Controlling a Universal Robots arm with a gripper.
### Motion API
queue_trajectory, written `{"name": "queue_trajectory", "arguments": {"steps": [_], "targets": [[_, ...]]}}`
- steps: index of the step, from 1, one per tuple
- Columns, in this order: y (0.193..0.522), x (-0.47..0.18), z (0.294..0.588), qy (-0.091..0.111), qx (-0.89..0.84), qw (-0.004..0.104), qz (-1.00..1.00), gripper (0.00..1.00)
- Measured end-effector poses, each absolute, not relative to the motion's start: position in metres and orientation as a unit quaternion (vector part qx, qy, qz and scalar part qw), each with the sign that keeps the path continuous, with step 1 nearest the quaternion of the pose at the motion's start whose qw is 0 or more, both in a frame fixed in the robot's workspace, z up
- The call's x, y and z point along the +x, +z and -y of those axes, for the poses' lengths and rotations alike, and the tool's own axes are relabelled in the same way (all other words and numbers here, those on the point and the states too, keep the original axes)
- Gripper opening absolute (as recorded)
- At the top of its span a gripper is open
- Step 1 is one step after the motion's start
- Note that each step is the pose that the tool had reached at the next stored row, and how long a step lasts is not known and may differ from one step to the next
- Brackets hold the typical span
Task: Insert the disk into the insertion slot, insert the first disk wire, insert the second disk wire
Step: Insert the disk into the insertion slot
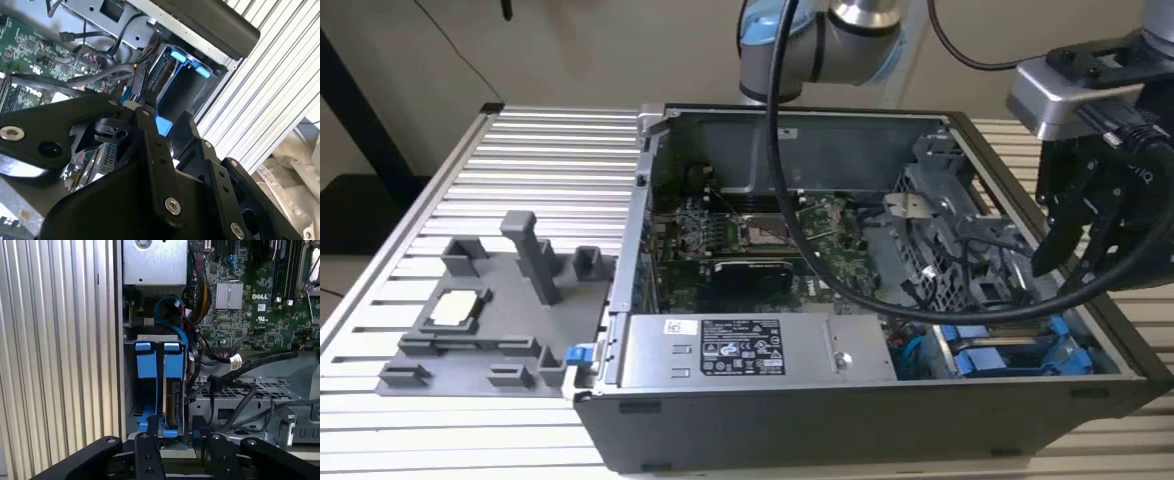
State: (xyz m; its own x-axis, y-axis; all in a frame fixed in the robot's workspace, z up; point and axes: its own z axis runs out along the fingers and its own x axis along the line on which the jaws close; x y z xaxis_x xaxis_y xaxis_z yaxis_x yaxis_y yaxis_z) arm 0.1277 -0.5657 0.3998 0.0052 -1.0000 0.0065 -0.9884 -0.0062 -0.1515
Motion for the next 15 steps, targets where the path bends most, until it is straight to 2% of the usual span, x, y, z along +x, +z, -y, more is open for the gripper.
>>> {"name": "queue_trajectory", "arguments": {"steps": [2, 11, 15], "targets": [[0.3992, 0.1276, 0.5649, -0.065, -0.709, 0.061, -0.700, 0.41], [0.3943, 0.1262, 0.5574, -0.073, -0.733, 0.073, -0.673, 0.41], [0.3941, 0.1240, 0.5555, -0.075, -0.733, 0.075, -0.672, 0.41]]}}
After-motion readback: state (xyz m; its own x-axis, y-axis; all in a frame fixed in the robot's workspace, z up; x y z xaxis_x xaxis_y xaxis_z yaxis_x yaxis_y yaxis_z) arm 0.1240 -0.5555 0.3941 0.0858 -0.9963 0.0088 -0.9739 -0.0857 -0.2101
